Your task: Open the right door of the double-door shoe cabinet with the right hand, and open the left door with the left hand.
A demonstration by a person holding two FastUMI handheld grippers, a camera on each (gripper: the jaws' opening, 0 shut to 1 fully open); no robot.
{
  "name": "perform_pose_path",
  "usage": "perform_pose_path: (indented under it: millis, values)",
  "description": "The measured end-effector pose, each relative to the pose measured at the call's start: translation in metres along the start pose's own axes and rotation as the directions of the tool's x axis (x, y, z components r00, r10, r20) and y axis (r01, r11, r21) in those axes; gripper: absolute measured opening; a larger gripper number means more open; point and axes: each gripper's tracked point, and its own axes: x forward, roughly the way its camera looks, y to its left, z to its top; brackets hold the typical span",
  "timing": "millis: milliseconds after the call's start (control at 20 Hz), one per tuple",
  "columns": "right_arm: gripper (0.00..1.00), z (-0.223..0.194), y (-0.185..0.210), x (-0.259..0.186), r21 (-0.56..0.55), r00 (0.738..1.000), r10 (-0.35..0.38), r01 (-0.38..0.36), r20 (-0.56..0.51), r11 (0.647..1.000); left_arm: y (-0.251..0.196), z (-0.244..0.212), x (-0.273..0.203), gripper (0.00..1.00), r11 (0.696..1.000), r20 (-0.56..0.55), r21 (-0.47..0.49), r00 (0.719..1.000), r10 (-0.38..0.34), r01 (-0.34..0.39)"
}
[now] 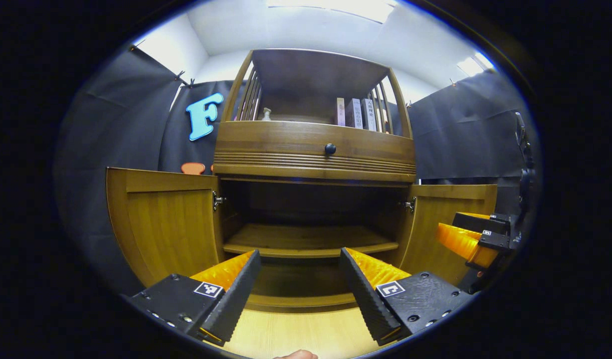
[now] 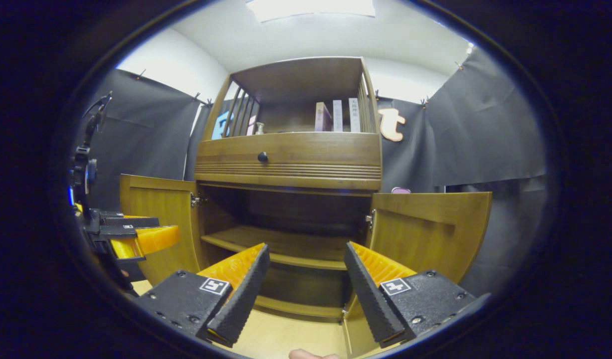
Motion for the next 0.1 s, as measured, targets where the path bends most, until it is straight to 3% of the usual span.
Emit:
perform_pose_path:
  millis: [100]
  values:
    - [0.97, 0.0083, 0.0008, -0.0022, 0.024, 0.999, 0.019, -0.019, 0.03, 1.0, 0.0008, 0.007, -0.0014, 1.0, 1.0, 0.022, -0.003, 1.0, 0.006, -0.006]
